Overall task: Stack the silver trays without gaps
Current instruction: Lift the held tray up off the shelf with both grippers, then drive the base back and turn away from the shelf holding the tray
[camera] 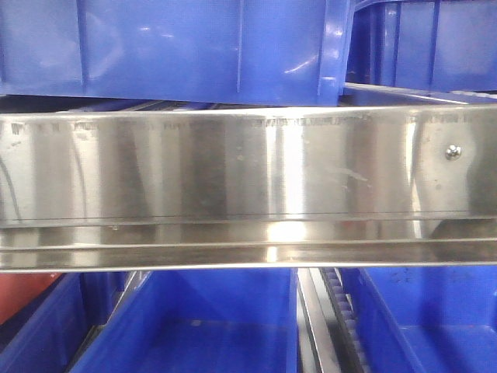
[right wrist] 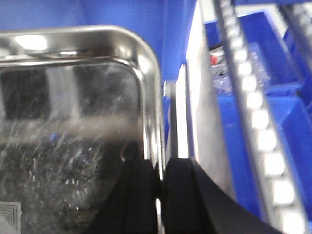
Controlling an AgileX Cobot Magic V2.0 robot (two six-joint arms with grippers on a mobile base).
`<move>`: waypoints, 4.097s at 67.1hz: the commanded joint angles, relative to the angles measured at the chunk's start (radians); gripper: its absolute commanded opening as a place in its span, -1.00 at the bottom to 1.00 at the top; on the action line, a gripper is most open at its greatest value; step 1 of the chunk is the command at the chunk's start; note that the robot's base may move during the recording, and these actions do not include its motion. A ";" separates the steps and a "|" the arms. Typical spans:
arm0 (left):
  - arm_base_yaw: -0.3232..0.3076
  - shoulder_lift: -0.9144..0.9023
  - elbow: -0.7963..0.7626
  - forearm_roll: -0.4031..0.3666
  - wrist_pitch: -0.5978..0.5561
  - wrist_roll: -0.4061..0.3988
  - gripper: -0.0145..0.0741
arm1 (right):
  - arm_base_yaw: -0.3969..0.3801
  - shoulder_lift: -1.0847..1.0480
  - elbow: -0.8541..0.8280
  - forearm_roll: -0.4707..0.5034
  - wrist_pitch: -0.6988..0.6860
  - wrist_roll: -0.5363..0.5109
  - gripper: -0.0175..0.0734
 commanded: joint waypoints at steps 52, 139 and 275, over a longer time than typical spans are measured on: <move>-0.173 0.020 0.037 0.083 -0.004 -0.130 -0.71 | 0.074 -0.049 0.093 -0.042 -0.045 0.079 -0.66; -0.173 0.030 0.037 0.090 -0.004 -0.130 -0.71 | 0.074 -0.049 0.093 -0.040 -0.045 0.079 -0.66; -0.173 0.030 0.037 0.090 -0.004 -0.130 -0.71 | 0.074 -0.049 0.093 -0.040 -0.099 0.079 -0.66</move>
